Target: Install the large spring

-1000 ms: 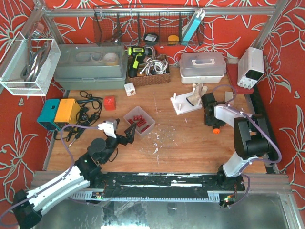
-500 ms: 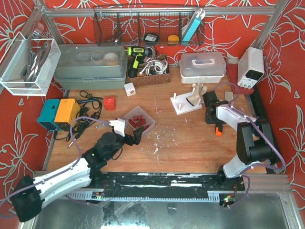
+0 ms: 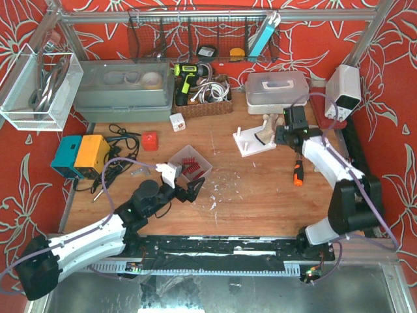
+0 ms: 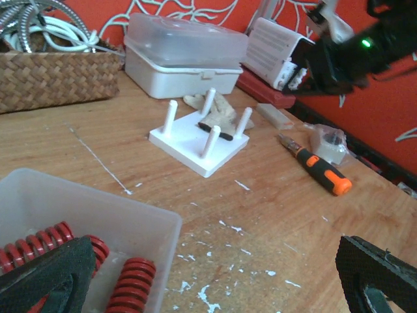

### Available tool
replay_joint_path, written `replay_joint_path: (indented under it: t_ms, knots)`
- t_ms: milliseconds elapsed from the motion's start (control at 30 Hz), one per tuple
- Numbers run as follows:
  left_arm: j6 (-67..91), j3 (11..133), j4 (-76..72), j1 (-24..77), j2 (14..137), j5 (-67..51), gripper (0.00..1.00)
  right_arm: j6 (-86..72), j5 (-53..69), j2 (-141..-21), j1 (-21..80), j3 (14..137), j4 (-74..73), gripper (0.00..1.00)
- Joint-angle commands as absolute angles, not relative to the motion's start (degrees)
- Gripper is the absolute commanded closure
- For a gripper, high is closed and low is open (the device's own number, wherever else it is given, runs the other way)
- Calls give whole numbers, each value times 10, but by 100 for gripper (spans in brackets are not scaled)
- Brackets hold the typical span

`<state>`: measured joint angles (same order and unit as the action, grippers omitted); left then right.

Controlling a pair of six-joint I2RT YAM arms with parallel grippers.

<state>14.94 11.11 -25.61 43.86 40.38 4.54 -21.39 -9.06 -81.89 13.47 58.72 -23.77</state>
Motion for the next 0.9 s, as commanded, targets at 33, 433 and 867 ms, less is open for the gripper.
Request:
replay_joint_path:
  t_ms: [33, 433, 867]
  knots:
    - [140, 117, -284, 441, 424, 22, 0, -177, -46, -955, 133, 728, -260, 62]
    - [143, 108, -262, 441, 372, 81, 0, -91, -5, -1110, 125, 892, -328, 68]
    - [144, 102, -257, 441, 359, 104, 0, -53, -20, -1147, 118, 903, -356, 60]
